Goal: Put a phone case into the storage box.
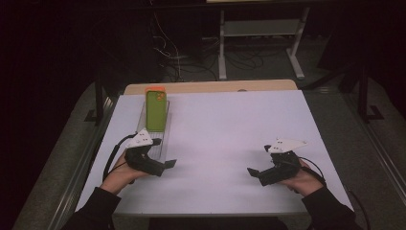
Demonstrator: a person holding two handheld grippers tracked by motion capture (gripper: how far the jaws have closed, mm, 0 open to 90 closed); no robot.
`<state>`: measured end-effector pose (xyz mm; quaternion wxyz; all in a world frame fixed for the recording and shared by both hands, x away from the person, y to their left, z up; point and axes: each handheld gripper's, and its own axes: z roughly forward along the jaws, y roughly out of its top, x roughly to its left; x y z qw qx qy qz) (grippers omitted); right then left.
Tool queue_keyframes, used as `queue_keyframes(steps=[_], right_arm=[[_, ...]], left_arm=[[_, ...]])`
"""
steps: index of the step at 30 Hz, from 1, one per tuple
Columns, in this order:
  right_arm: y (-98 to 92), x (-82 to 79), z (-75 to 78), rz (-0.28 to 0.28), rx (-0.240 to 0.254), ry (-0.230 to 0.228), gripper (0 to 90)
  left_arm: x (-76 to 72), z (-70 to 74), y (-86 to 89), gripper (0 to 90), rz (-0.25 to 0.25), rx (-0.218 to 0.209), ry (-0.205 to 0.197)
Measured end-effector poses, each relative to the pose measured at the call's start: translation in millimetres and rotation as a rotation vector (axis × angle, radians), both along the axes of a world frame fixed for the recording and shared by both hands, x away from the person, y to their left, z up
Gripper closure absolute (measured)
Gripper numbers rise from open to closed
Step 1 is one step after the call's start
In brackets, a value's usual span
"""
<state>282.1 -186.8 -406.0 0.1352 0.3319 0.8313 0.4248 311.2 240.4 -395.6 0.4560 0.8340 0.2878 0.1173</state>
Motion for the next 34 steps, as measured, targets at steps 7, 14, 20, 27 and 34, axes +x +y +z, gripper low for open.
queue_keyframes(steps=[7,14,20,27,34], right_arm=[[0.1,0.3,1.8,0.005,-0.004,-0.006,0.0],[1.1,0.1,2.0,0.002,-0.003,-0.001,0.0],[0.0,0.4,2.6,0.005,-0.006,-0.009,0.0],[-0.1,0.4,2.7,0.006,-0.007,-0.007,0.0],[0.4,0.6,2.6,0.003,-0.006,-0.006,0.0]], left_arm=[[-3.6,-6.8,-1.1,0.7,-0.009,0.010,0.010],[-5.3,-5.3,1.2,0.7,-0.004,0.002,-0.005],[-5.6,-4.6,2.6,0.7,-0.004,-0.005,-0.006],[-4.9,-1.6,7.3,0.7,0.011,-0.016,-0.015],[-5.2,2.2,11.1,0.7,0.015,-0.027,-0.025]])
